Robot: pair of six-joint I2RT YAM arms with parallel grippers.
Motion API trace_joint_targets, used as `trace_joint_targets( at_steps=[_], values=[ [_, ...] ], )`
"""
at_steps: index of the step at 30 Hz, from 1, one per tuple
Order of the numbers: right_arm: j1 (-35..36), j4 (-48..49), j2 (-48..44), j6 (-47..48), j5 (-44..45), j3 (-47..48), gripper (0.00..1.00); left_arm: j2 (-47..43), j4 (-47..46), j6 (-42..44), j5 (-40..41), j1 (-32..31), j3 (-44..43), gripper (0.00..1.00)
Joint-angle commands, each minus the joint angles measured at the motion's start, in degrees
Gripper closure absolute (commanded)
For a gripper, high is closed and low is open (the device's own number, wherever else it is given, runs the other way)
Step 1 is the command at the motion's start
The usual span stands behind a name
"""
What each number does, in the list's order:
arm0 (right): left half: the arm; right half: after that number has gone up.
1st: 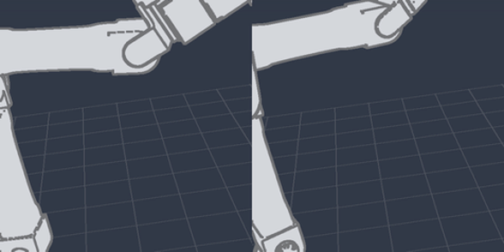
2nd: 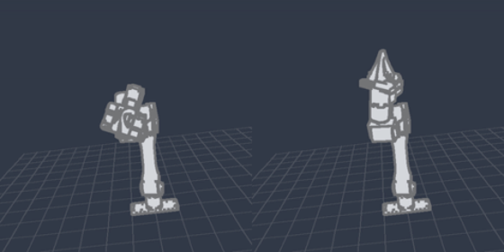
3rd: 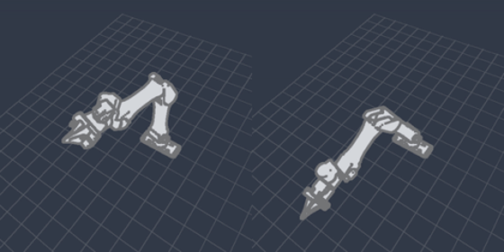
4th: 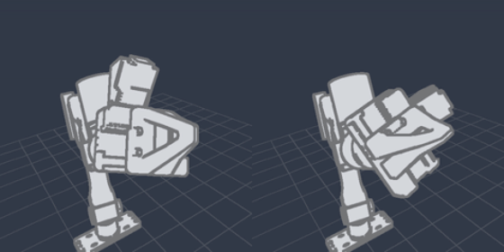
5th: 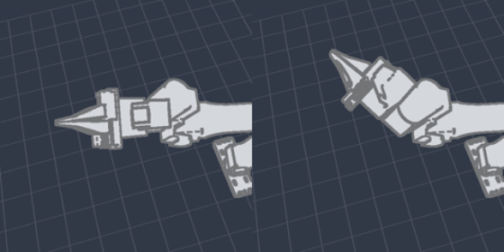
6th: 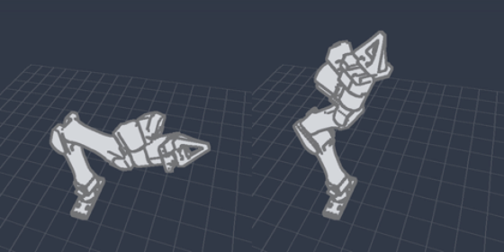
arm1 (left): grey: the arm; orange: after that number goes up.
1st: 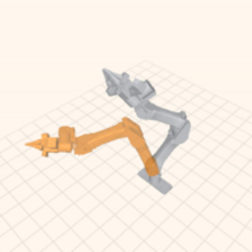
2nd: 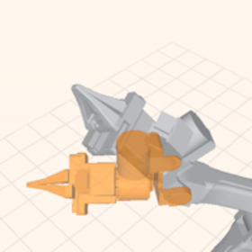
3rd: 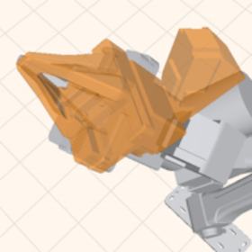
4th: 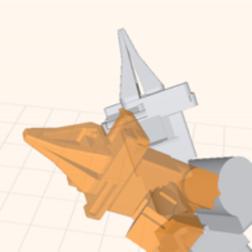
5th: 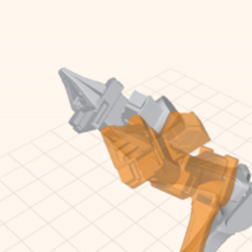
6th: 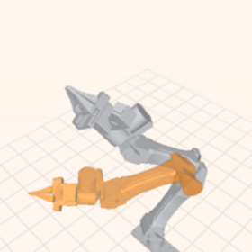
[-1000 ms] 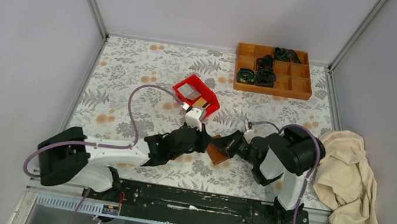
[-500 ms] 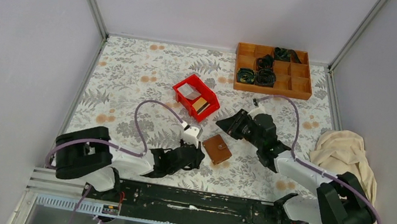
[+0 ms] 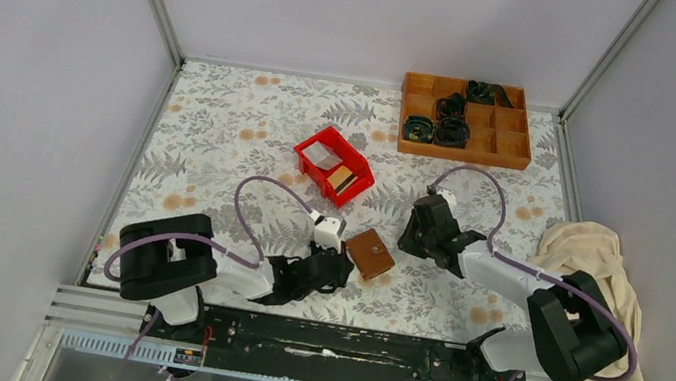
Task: Put the credit cards into the card holder
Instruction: Adjust the card holder at the center of the board.
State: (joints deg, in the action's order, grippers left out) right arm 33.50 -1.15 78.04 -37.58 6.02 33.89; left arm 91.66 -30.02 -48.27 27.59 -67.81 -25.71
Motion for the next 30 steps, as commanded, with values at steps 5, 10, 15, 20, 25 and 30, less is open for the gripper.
trace_joint_targets(
  at_steps=[5, 10, 15, 20, 25, 30],
  values=[
    [1.35, -0.13, 1.76, 1.92, 2.64, -1.75, 0.74, 3.66, 4.80, -2.00, 5.01, -0.07, -2.55, 0.75],
    [5.67, 0.02, 1.94, 0.14, 4.69, -2.63, 0.75, 3.89, 7.88, -2.53, 6.59, 1.64, -4.12, 0.71],
    [9.93, 0.10, 2.72, -2.44, 6.95, -2.91, 0.76, 3.71, 9.51, -1.89, 6.43, 3.58, -4.51, 0.69],
    [13.83, 0.17, 2.71, -4.96, 8.79, -3.13, 0.76, 3.06, 10.49, -1.27, 6.73, 4.85, -4.35, 0.69],
    [17.17, -0.22, 3.29, -6.28, 10.26, -1.79, 0.76, 2.27, 11.74, -0.84, 7.28, 5.56, -4.35, 0.69],
    [17.57, -1.25, 3.42, -6.54, 11.54, -1.20, 0.76, 1.18, 13.11, -1.27, 8.30, 5.67, -3.83, 0.69]
  ],
)
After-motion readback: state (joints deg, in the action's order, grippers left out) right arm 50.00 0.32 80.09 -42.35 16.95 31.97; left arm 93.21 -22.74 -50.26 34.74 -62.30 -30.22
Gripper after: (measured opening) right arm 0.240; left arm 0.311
